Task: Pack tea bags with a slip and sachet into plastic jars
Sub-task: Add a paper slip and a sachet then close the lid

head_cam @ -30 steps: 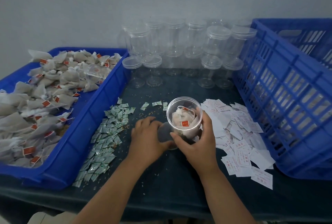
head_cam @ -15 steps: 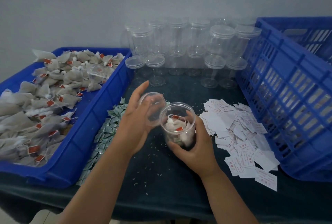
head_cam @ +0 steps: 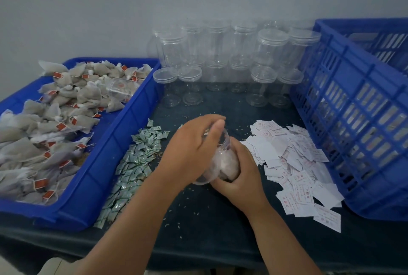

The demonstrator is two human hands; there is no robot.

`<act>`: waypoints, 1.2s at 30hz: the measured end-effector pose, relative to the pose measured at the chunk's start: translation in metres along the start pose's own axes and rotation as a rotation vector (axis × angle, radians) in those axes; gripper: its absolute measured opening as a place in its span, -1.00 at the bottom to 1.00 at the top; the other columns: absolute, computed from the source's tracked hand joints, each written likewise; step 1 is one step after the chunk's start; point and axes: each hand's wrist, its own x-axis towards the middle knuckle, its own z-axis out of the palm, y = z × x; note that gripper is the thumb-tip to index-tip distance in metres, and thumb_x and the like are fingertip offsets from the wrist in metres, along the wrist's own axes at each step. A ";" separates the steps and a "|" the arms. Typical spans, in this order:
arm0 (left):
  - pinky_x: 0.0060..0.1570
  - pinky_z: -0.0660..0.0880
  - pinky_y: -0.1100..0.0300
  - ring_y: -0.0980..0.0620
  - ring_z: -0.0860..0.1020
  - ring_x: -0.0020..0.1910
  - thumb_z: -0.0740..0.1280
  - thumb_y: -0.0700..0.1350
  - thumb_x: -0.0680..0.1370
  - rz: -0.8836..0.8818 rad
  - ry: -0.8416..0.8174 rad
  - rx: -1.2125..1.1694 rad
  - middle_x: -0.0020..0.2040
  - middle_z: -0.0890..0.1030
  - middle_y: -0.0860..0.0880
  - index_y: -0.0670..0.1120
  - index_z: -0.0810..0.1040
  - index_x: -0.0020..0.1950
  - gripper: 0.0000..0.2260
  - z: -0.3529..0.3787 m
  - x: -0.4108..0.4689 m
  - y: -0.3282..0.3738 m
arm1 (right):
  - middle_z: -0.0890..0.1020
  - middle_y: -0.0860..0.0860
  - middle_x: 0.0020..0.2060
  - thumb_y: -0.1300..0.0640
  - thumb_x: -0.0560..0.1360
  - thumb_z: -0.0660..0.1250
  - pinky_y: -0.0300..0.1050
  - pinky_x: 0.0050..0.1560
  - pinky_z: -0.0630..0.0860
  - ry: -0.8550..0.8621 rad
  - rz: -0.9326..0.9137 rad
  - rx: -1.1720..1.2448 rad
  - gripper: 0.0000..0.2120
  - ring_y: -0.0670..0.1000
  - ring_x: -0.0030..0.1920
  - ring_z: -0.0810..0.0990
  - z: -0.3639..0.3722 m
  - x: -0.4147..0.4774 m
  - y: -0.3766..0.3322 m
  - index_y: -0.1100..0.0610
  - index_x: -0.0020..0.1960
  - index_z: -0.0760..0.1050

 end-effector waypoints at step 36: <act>0.24 0.41 0.22 0.20 0.48 0.21 0.40 0.26 0.51 0.257 -0.456 0.222 0.19 0.49 0.29 0.19 0.50 0.27 -0.63 -0.015 -0.008 0.000 | 0.71 -0.10 0.13 0.06 0.33 0.63 -0.14 0.05 0.64 -0.262 0.125 0.107 -0.34 0.02 0.15 0.73 -0.004 0.000 -0.008 -0.11 0.37 0.49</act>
